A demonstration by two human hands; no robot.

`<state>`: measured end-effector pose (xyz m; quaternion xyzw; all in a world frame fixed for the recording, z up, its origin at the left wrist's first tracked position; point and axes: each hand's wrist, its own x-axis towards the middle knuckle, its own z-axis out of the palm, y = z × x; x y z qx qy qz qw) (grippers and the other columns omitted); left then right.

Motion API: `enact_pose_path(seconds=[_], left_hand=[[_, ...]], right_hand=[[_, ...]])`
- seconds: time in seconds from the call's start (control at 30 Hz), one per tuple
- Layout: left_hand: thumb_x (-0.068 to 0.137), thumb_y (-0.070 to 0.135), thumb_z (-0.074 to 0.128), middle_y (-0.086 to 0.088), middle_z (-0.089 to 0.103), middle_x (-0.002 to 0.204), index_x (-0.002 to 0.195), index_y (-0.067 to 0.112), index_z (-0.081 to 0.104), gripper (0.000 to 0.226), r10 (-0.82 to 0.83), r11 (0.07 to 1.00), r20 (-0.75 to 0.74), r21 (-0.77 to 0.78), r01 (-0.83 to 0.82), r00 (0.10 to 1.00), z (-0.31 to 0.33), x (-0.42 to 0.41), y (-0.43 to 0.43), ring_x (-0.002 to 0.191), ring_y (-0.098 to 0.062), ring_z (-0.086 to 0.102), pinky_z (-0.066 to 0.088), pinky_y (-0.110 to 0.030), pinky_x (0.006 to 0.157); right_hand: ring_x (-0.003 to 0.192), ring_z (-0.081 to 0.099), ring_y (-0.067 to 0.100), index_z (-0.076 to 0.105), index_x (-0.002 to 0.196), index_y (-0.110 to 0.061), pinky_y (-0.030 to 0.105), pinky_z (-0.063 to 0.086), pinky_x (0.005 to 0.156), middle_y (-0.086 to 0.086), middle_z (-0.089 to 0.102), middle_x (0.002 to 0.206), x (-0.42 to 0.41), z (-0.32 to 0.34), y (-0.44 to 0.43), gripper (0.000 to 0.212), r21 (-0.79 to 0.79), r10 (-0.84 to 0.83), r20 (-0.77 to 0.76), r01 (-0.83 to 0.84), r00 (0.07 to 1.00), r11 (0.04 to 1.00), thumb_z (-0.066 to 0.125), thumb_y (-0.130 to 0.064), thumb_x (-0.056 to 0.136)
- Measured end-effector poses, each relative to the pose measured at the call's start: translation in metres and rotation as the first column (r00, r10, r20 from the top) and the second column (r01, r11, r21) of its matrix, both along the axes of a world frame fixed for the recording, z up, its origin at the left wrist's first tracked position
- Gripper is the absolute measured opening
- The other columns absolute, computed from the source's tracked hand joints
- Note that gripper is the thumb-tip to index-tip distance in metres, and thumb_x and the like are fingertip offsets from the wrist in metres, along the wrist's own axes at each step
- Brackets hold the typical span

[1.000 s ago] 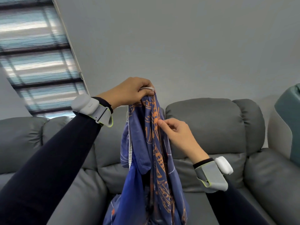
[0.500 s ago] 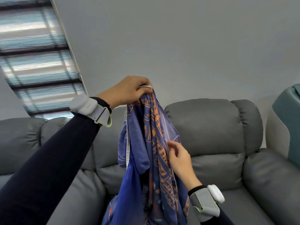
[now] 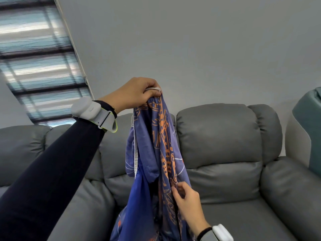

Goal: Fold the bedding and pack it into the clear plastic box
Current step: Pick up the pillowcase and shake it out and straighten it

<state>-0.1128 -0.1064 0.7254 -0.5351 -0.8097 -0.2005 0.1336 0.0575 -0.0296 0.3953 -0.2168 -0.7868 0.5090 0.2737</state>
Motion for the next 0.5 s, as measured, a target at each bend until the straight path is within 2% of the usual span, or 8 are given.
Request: enact_pose_path(seconds=[0.07,0.17,0.2,0.3,0.37,0.43,0.5], left_hand=[[0.092,0.019,0.058,0.002,0.071,0.105,0.103,0.014,0.069,0.016,-0.006,1.0,0.001,0.003,0.006,1.0,0.001,0.001,0.001,0.098,-0.01,0.061,0.039,-0.009,0.075],[0.092,0.019,0.058,0.002,0.071,0.104,0.102,0.015,0.07,0.015,-0.015,1.0,-0.004,0.016,0.015,1.0,0.001,0.004,0.004,0.099,-0.012,0.062,0.039,-0.014,0.077],[0.092,0.019,0.058,0.002,0.071,0.104,0.102,0.015,0.07,0.015,-0.017,1.0,-0.004,0.017,0.017,1.0,0.001,0.006,0.005,0.099,-0.012,0.062,0.039,-0.015,0.078],[0.092,0.02,0.058,0.003,0.071,0.104,0.101,0.016,0.07,0.015,-0.022,1.0,-0.004,0.019,0.022,1.0,0.002,0.008,0.006,0.099,-0.011,0.062,0.039,-0.015,0.078],[0.092,0.02,0.058,0.003,0.071,0.103,0.101,0.016,0.07,0.015,-0.023,1.0,-0.003,0.015,0.023,1.0,0.001,0.009,0.006,0.098,-0.011,0.062,0.039,-0.013,0.075],[0.092,0.02,0.058,0.003,0.071,0.103,0.101,0.016,0.069,0.015,-0.019,1.0,-0.006,0.012,0.019,1.0,0.001,0.01,0.004,0.098,-0.011,0.061,0.04,-0.012,0.076],[0.092,0.02,0.058,0.002,0.071,0.105,0.102,0.015,0.069,0.016,-0.009,1.0,-0.014,0.014,0.01,1.0,0.0,0.01,0.001,0.1,-0.013,0.062,0.042,-0.018,0.08]], right_hand=[[0.064,0.06,-0.004,0.061,0.072,-0.039,0.02,0.048,0.065,-0.02,0.068,0.074,-0.002,-0.001,-0.002,0.03,0.003,0.012,-0.003,-0.012,1.0,1.0,0.068,-0.014,0.086],[0.073,0.068,0.002,0.059,0.089,-0.058,0.024,0.053,0.071,-0.016,0.072,0.08,-0.008,0.004,-0.018,0.039,-0.013,0.027,-0.016,-0.027,1.0,1.0,0.062,-0.02,0.09],[0.078,0.069,0.003,0.058,0.093,-0.058,0.023,0.054,0.074,-0.014,0.073,0.084,-0.01,0.005,-0.024,0.036,-0.02,0.025,-0.015,-0.025,1.0,0.999,0.06,-0.023,0.091],[0.091,0.069,0.012,0.065,0.104,-0.042,0.022,0.051,0.076,-0.011,0.071,0.111,-0.015,0.003,-0.037,0.024,-0.025,-0.062,-0.055,0.061,0.997,0.998,0.056,-0.022,0.093],[0.097,0.067,0.018,0.064,0.111,-0.035,0.026,0.05,0.073,-0.011,0.056,0.137,-0.017,-0.003,-0.039,0.025,0.07,-0.178,-0.066,0.183,0.982,0.981,0.056,-0.022,0.091],[0.107,0.06,0.024,0.068,0.107,-0.03,0.033,0.051,0.072,-0.008,0.047,0.145,-0.019,-0.007,-0.04,0.023,0.13,-0.293,-0.041,0.296,0.955,0.946,0.062,-0.019,0.088],[0.119,0.049,0.025,0.068,0.104,-0.023,0.037,0.052,0.079,0.002,0.049,0.142,-0.021,-0.01,-0.037,0.017,0.168,-0.339,-0.1,0.351,0.936,0.921,0.062,-0.02,0.088]])
